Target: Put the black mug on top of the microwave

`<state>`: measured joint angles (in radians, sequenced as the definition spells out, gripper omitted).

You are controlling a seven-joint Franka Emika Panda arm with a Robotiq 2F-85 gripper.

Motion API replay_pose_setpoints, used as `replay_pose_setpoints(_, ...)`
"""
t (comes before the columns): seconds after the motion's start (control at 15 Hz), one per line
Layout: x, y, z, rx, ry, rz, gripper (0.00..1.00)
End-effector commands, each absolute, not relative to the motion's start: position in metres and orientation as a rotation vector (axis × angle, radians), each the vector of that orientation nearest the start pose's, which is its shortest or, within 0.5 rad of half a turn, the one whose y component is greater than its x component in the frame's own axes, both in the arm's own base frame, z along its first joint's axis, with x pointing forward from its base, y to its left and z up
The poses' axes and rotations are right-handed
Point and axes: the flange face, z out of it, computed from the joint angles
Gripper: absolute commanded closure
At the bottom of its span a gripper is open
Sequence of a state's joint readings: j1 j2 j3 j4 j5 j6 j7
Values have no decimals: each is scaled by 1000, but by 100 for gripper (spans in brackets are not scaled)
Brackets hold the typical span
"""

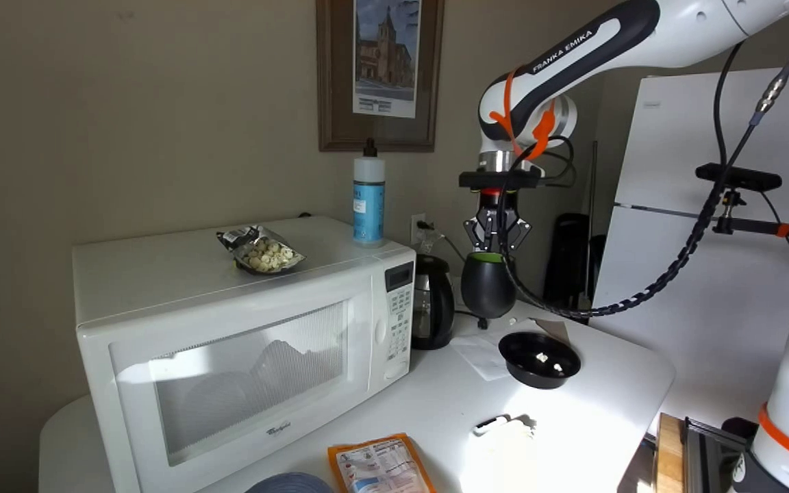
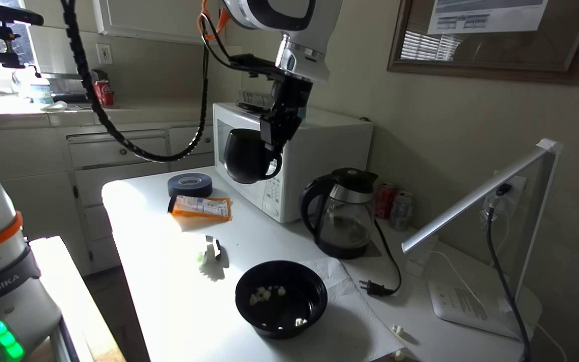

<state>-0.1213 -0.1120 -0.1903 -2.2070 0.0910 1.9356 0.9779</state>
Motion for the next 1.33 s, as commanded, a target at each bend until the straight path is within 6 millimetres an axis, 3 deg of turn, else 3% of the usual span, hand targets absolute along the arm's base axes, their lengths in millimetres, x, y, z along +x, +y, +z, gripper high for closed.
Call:
replay_pose_setpoints(0.0, 470, -145, 413, -2433, 1898, 296, 78)
replay_pose_setpoints(0.07, 470, -145, 411, -2434, 1899, 300, 94)
replay_pose_setpoints(0.33, 480, -90, 464, -2482, 1821, 196, 94)
replay_pose_setpoints(0.73, 492, 4, 575, -2574, 1716, 31, 94)
replay_pose_setpoints(0.93, 504, 37, 619, -2561, 1672, 4, 94)
replay_pose_setpoints(1.0, 509, 38, 622, -2547, 1651, 21, 94)
replay_pose_setpoints(1.07, 497, 34, 608, -2572, 1650, -11, 78)
replay_pose_setpoints(1.27, 505, 38, 618, -2568, 1639, -19, 78)
